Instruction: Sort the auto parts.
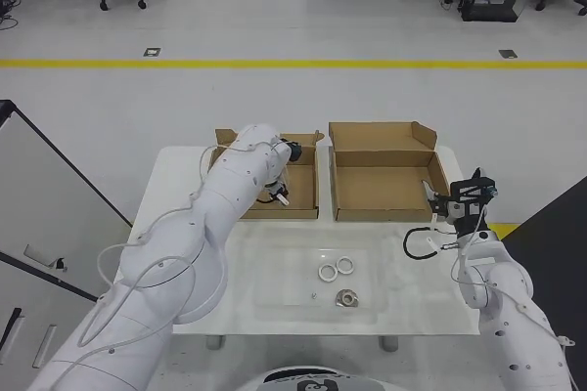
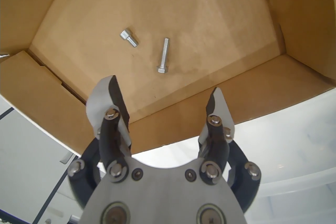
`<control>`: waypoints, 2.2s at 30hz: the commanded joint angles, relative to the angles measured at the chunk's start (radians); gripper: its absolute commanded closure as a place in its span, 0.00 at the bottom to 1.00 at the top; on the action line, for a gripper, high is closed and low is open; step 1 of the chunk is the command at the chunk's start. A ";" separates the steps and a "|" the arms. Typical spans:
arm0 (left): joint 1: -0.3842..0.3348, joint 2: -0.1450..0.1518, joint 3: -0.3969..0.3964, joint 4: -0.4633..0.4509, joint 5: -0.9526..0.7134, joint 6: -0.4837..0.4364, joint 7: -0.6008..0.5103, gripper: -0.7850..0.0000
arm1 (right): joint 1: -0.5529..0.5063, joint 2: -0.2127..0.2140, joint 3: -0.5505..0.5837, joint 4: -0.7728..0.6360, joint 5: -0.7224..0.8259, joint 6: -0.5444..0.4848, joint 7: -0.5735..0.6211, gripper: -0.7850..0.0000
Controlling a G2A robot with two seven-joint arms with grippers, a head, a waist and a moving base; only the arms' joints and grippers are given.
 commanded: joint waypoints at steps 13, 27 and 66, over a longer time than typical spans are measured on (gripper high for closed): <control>-0.097 0.026 -0.054 -0.016 -0.035 -0.189 0.060 0.00 | 0.000 0.000 0.000 0.000 0.000 0.000 0.000 0.00; -0.100 0.103 -0.090 -0.176 -0.015 -0.369 0.054 0.00 | 0.000 0.000 0.000 0.000 0.000 0.000 0.000 0.00; 0.314 0.681 -0.243 -1.582 -0.166 -0.132 -0.348 0.00 | 0.000 0.000 0.000 0.000 0.000 0.000 0.000 0.00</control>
